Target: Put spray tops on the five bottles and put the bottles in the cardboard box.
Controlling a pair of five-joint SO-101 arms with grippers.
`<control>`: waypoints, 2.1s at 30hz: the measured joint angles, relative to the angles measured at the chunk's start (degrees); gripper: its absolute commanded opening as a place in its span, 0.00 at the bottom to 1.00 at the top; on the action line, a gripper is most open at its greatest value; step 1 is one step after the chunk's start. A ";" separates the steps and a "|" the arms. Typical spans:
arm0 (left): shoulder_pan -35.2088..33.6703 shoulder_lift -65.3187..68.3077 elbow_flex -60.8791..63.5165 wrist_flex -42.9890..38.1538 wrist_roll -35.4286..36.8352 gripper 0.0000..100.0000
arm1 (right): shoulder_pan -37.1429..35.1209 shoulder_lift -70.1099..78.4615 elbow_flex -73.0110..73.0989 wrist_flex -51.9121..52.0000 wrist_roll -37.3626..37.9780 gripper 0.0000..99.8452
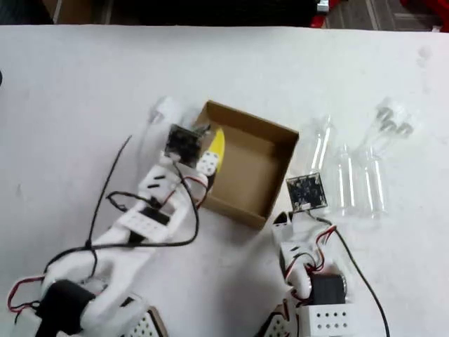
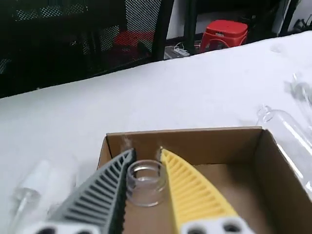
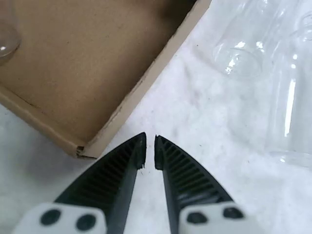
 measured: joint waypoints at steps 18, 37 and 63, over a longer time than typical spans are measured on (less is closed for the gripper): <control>0.09 -38.86 16.44 23.74 -6.15 0.02 | 0.00 0.00 0.00 0.00 0.00 0.01; 0.09 -70.51 22.42 55.03 -6.15 0.21 | 0.00 0.00 0.00 0.00 0.00 0.01; -14.24 -64.09 -8.09 74.64 -0.44 0.19 | 0.00 0.00 0.00 0.00 0.00 0.01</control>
